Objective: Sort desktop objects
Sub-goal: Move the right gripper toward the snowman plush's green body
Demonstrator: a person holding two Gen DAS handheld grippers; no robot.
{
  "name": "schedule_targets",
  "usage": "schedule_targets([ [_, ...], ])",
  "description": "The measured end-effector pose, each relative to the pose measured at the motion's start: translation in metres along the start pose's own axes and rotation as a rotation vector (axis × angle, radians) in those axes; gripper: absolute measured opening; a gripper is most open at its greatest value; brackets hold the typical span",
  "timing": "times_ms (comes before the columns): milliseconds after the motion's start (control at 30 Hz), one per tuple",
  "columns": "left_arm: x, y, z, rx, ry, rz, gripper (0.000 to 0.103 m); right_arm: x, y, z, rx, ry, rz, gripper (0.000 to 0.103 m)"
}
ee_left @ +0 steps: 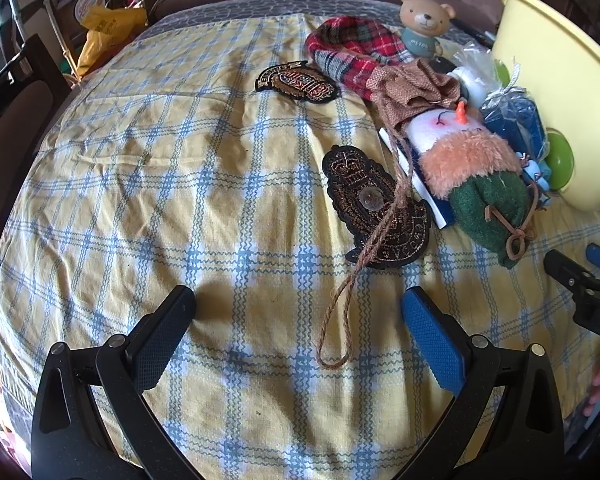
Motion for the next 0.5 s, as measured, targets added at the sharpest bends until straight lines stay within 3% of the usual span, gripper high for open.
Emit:
schedule_targets([
  [333, -0.006, 0.005, 0.000, 0.018, -0.005, -0.037, 0.103, -0.002, 0.001, -0.003, 0.008, 0.013, -0.004, 0.101],
  [500, -0.027, 0.013, -0.001, 0.042, -0.068, -0.063, 0.103, -0.018, 0.010, -0.004, 0.002, -0.020, 0.027, 0.100],
])
Point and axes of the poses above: each gripper's, at about its wrist camera, not at the fingertips, and x roughly the way its jaws point, y to its left, z to its top, the point moved 1 cm from there along x, roughly the way its jaws point, and after that the axes turned 12 degrees about y, right-handed, at the moved point
